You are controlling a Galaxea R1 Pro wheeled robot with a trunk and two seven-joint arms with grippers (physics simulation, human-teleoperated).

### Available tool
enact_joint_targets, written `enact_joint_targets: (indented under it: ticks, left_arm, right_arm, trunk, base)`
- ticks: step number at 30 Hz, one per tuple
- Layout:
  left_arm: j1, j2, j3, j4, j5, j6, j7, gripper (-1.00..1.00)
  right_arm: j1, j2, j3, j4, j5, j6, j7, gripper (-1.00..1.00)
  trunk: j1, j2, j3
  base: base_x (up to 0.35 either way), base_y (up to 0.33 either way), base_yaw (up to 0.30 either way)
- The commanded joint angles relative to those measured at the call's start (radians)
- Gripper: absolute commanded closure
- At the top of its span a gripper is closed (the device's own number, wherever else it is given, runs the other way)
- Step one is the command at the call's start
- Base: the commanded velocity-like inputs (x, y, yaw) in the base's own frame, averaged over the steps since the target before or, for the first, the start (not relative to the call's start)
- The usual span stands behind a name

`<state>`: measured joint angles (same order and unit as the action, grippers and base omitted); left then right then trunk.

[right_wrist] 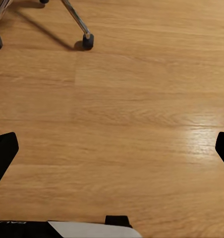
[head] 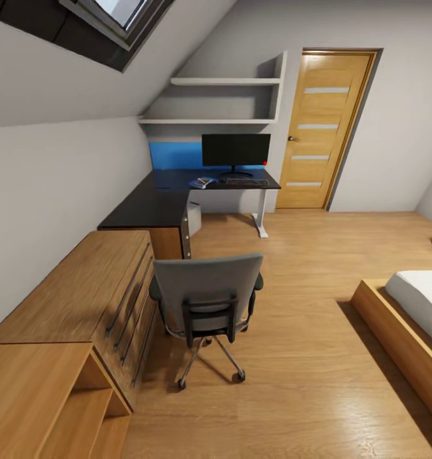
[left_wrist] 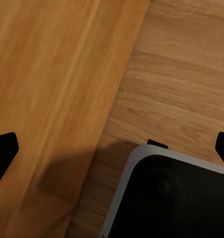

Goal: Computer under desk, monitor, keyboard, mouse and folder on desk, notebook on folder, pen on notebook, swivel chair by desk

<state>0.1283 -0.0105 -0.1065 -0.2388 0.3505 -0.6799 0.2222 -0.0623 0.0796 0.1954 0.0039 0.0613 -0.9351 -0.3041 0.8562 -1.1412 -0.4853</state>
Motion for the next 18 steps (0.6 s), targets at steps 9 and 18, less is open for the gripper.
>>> enact_joint_targets:
  ticks: [9, 18]
  left_arm:
    - [0.001, 0.0, -0.009, -0.002, 0.007, -0.001, 0.005, -1.0]
    - [0.001, 0.0, -0.009, -0.002, 0.007, 0.0, 0.004, -1.0]
  right_arm:
    - [-0.001, 0.0, 0.004, 0.001, 0.006, -0.002, -0.01, -1.0]
    - [-0.001, -0.001, 0.004, 0.0, 0.006, -0.001, -0.01, -1.0]
  trunk:
    - [0.035, -0.064, -0.033]
    - [0.069, -0.127, -0.062]
  base:
    - [0.0, 0.0, 0.024]
    - [0.0, 0.0, 0.002]
